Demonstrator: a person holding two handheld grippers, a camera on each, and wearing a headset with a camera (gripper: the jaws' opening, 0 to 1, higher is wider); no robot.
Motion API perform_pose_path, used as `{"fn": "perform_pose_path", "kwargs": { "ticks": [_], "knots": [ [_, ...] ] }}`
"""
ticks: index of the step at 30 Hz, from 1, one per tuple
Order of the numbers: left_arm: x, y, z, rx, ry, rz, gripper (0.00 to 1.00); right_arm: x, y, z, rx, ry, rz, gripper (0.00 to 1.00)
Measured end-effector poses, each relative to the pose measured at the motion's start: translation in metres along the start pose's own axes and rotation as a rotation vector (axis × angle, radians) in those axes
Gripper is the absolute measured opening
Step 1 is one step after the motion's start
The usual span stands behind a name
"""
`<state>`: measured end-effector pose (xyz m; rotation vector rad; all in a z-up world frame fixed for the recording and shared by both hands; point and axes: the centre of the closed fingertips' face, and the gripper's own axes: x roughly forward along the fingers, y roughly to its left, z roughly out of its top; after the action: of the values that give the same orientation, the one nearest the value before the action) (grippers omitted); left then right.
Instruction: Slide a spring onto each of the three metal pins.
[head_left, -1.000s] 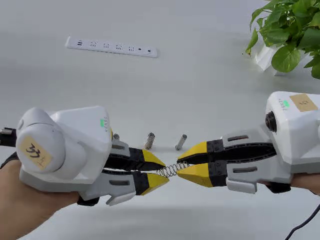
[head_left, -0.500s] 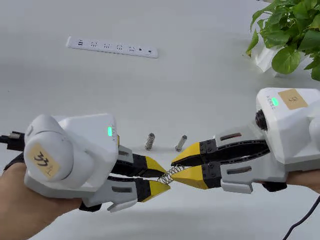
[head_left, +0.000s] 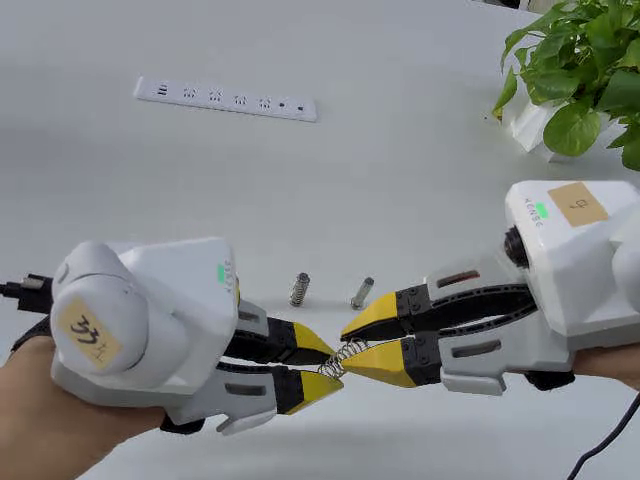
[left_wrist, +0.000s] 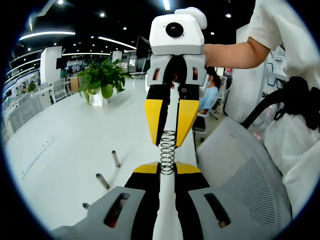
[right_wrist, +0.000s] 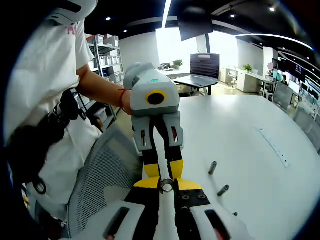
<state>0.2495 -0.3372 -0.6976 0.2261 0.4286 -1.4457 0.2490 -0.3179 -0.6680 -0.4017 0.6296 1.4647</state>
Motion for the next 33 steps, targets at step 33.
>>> {"fn": "perform_pose_path", "kwargs": {
  "ticks": [33],
  "knots": [
    [0.001,0.005,-0.002,-0.013,-0.002,0.027,0.06,-0.002,-0.005,-0.007,-0.136,0.238,0.064,0.15]
  ]
}}
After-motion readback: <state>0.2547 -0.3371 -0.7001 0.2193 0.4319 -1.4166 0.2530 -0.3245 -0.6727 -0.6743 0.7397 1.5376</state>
